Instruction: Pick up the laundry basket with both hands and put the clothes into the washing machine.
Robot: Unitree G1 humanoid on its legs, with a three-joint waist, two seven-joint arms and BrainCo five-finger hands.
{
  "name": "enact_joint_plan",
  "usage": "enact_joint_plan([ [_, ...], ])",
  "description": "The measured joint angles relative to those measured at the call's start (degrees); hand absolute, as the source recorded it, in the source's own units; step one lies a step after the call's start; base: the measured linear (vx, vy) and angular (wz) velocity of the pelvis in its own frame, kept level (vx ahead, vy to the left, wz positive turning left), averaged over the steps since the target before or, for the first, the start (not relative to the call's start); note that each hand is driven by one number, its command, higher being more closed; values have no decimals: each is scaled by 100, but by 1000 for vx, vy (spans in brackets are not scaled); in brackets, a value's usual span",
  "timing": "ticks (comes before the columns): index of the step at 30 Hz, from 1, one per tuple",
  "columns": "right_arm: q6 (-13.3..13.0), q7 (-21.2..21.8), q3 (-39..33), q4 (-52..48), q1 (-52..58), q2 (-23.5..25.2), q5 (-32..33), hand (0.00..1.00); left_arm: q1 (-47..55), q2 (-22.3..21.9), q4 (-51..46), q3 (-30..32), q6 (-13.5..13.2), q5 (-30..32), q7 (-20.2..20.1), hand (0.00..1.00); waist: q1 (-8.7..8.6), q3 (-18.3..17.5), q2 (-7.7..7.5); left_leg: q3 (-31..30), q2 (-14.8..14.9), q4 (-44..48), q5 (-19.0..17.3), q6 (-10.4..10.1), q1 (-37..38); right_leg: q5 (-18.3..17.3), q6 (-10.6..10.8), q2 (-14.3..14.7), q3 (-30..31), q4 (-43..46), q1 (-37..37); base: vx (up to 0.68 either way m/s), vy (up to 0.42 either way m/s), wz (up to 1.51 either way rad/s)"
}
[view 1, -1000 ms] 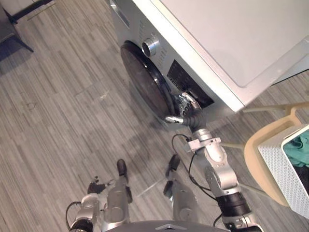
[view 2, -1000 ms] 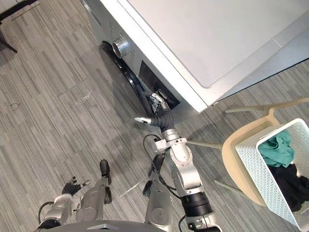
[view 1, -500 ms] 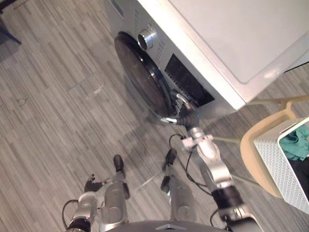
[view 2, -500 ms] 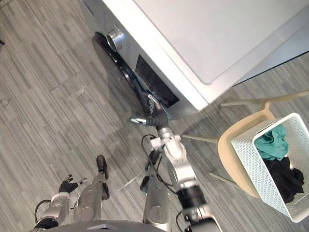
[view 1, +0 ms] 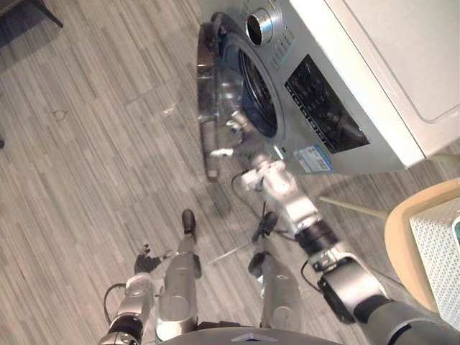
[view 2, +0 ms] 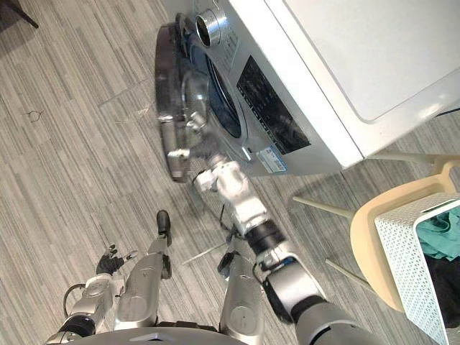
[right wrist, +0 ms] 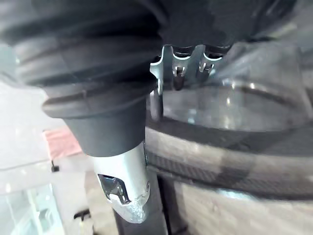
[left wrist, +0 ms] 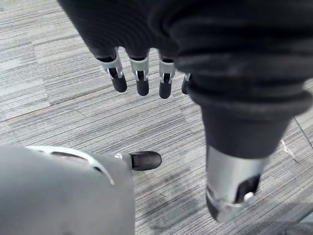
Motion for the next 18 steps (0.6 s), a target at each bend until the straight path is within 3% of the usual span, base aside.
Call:
enact_joint_plan([
  [4, -2, 524, 985, -471, 544, 332, 184, 0, 0, 24, 8, 48, 30, 93, 15, 0, -71, -17, -158, 6, 11, 0, 1, -2, 161, -23, 1, 12, 16, -17, 185, 61, 15, 3],
  [7, -9, 815, 1163, -560, 925, 628, 201, 0, 3, 72, 7, 48, 96, 144, 20, 0, -103, -138, -374, 37, 14, -7, -20, 22, 219, -40, 4, 13, 45, -15, 230, 11, 7, 0],
  [10, -14, 892, 902, -1041, 1643, 484, 190, 0, 65, 121, -185, -17, 184, 350, 15, 0, -127, -259, -581, 101, 7, -35, -52, 64, 346, -40, 7, 6, 110, -20, 313, 7, 28, -3],
  [13, -21, 895, 500, -1425, 2162, 277, 188, 0, 88, 165, -426, -66, 221, 352, 8, 0, -244, -312, -662, 142, -1, -92, -35, 64, 397, -40, 7, 8, 159, -37, 317, 13, 13, -10],
  [18, -36, 894, -794, -1852, 3458, -109, 166, 0, -250, 274, -1267, 59, 210, 335, 101, 0, -452, -524, -729, 574, -4, -107, -116, 11, 575, 79, 78, 58, 574, -188, 263, 50, 13, -35],
])
